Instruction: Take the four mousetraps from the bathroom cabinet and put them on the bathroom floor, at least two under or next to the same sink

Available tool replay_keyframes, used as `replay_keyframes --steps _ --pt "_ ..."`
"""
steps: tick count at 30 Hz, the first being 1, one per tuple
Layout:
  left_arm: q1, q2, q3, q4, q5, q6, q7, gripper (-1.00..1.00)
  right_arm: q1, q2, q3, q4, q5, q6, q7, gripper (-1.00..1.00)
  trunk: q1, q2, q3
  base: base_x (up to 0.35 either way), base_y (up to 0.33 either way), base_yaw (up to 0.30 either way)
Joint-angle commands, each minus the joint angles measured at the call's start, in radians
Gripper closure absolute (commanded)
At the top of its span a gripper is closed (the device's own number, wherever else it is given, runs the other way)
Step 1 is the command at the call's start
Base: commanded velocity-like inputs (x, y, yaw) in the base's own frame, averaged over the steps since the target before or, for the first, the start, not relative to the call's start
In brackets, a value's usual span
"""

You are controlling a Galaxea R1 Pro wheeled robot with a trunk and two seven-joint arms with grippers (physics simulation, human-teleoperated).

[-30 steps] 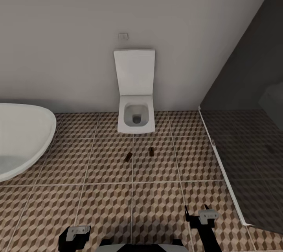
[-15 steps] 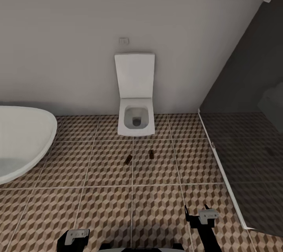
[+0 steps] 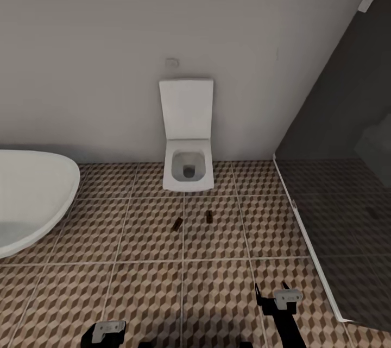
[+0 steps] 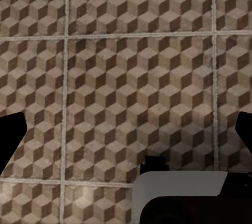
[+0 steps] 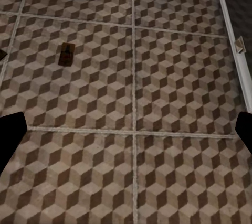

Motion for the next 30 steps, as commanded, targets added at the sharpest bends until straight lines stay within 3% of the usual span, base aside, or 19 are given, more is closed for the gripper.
replay_keyframes --steps 1,30 --pt "0.000 0.000 -0.009 0.001 0.002 -0.002 0.008 -1.00 0.000 0.000 0.009 0.000 -0.006 -0.002 -0.004 -1.00 0.001 -0.001 0.000 0.000 0.000 0.000" --pt "0.000 0.002 -0.006 0.004 0.005 -0.004 0.008 -1.00 0.000 -0.001 0.009 0.000 -0.006 -0.002 -0.005 -1.00 0.001 -0.001 0.047 0.000 0.000 0.000"
